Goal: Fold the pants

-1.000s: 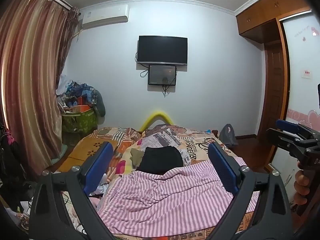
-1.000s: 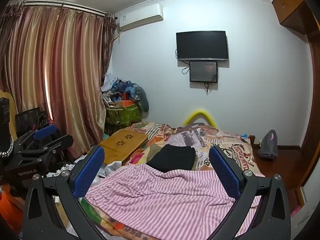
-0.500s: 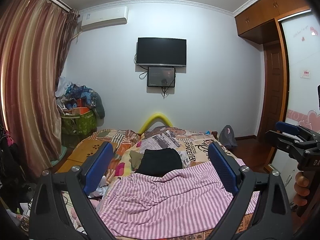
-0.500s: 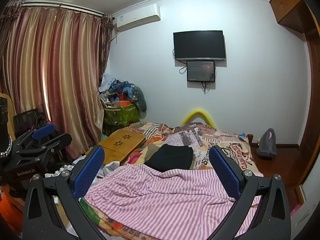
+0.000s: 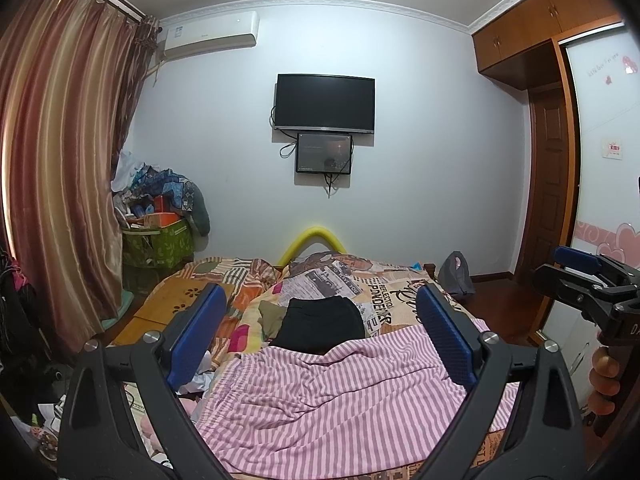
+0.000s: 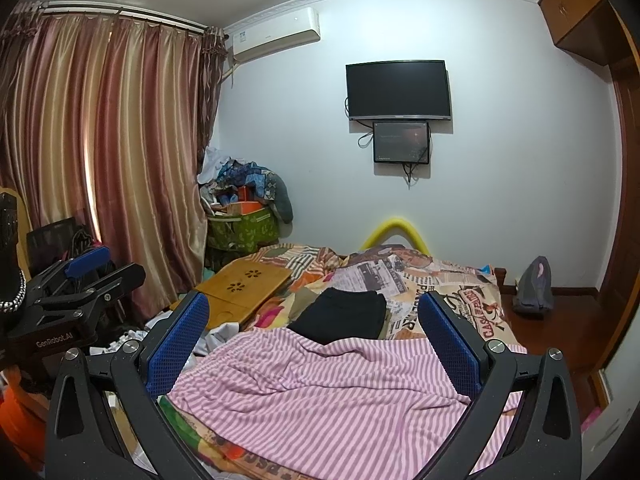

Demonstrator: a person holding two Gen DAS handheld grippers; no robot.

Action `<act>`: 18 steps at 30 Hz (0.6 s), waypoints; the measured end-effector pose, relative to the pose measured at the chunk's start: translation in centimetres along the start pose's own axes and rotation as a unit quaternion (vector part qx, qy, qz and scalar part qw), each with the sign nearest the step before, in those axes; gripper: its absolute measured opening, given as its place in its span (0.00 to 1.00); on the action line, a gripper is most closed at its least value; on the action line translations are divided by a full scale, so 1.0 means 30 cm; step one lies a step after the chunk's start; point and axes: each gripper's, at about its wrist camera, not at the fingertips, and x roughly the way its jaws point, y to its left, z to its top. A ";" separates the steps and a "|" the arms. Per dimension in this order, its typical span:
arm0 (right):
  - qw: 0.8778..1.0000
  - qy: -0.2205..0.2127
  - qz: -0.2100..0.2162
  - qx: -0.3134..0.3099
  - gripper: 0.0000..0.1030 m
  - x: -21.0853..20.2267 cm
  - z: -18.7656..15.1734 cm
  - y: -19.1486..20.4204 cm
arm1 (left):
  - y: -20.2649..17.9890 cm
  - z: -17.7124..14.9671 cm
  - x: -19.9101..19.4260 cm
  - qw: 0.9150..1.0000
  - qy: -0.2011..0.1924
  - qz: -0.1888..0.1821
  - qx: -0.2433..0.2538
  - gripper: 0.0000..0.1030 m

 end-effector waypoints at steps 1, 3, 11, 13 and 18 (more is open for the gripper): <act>1.000 0.000 0.000 0.000 1.00 0.000 -0.001 -0.001 | -0.001 -0.001 0.000 1.000 0.000 0.000 0.000 0.94; 1.000 -0.001 0.000 0.000 1.00 -0.002 -0.002 -0.002 | -0.002 -0.002 0.003 1.000 0.000 0.000 0.000 0.94; 1.000 -0.001 0.001 0.000 1.00 -0.001 0.000 -0.005 | -0.004 -0.008 0.014 1.000 0.002 -0.001 -0.001 0.94; 1.000 0.000 0.000 0.000 1.00 -0.001 0.000 -0.004 | -0.004 -0.009 0.017 1.000 0.002 -0.001 -0.001 0.94; 1.000 0.000 0.001 0.000 1.00 -0.001 -0.001 -0.006 | -0.001 -0.013 0.028 1.000 0.005 -0.003 -0.005 0.94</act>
